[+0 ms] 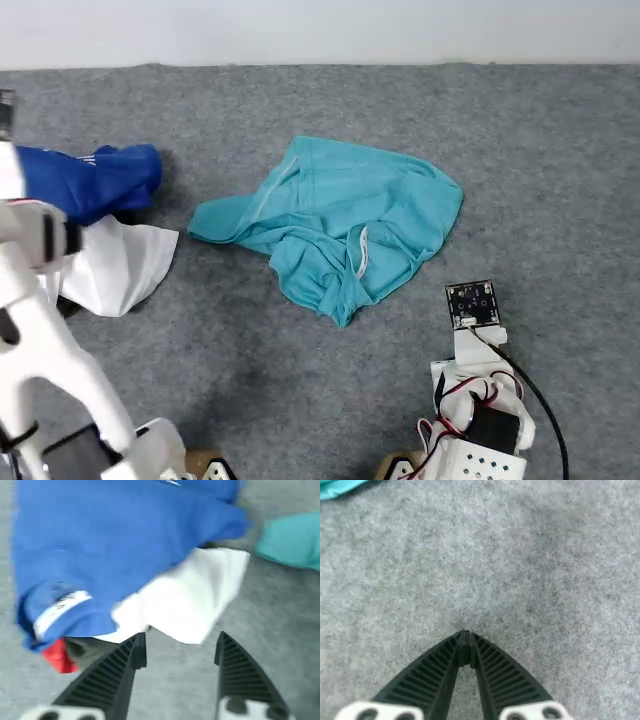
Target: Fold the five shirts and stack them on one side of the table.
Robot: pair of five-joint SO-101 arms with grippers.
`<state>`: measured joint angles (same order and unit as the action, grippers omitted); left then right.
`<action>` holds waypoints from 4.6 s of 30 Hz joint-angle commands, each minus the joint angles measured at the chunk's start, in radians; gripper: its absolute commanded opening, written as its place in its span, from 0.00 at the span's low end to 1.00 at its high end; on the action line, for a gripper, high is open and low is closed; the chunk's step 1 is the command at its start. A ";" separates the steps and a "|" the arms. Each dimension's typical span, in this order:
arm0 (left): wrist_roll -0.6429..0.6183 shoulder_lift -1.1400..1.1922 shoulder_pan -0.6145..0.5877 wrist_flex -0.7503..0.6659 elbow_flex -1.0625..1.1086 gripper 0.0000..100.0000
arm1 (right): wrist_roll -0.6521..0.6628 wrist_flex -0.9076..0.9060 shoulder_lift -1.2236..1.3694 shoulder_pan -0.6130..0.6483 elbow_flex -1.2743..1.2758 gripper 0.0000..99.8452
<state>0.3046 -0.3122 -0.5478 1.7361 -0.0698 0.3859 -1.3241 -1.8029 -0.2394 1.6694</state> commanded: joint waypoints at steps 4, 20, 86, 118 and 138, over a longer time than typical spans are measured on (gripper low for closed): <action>-0.186 -0.109 0.167 0.018 0.090 0.23 | -0.009 0.015 -0.010 0.005 0.014 0.01; -0.368 -0.120 0.574 -0.026 0.188 0.01 | -0.011 0.018 -0.010 0.010 0.014 0.01; -0.301 -0.252 0.256 0.009 0.188 0.01 | -0.040 -0.107 1.827 0.581 -1.536 0.24; -0.302 -0.258 0.262 -0.006 0.254 0.01 | -0.175 -0.361 2.325 0.730 -1.998 0.24; -0.302 -0.253 0.265 -0.006 0.254 0.01 | 0.080 -0.473 2.146 0.432 -2.150 0.01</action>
<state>-0.0100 -0.5439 -0.2869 1.7285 0.1880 0.4150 -1.7538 0.4588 0.2746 -0.4404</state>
